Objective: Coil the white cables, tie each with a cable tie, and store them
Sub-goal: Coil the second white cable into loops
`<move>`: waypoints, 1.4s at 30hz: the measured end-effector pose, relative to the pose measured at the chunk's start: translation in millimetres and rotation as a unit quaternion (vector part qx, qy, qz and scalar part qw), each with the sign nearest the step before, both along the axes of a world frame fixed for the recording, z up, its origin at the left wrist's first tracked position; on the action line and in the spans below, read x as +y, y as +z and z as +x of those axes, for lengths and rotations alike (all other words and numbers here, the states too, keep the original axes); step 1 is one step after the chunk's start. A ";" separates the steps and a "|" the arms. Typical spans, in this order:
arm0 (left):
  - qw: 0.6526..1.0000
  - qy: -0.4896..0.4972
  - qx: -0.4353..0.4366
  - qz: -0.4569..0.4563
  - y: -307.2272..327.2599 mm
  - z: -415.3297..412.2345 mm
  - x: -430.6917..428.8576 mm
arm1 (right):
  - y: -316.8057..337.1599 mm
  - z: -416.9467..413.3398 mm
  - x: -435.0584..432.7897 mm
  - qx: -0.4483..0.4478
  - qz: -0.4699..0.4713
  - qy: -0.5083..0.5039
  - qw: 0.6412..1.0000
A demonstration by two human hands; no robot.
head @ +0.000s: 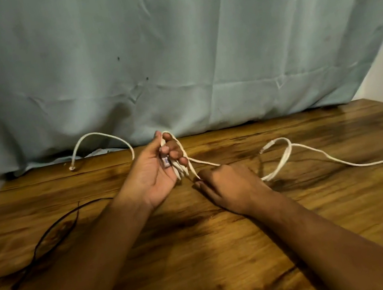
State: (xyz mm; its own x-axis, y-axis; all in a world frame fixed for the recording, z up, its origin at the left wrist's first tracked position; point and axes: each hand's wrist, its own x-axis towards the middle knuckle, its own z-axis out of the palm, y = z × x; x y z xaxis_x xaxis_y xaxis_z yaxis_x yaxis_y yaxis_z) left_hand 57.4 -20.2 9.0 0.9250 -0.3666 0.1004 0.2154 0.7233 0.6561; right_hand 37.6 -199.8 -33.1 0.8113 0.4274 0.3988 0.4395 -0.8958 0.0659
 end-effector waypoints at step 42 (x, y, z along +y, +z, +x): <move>0.778 0.131 -0.348 0.506 -11.1 -11.6 -0.2 | 19.9 13.1 -24.2 -0.290 0.074 -0.006 0.954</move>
State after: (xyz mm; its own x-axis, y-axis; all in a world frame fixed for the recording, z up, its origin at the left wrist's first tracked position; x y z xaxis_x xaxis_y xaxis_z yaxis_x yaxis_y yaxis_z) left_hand 45.8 -20.4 -2.1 0.8324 -0.3921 0.3917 -0.5139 -0.2813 0.8104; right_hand 50.7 -224.0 -13.2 0.4404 0.3248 0.8370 0.3578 -0.9185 0.1682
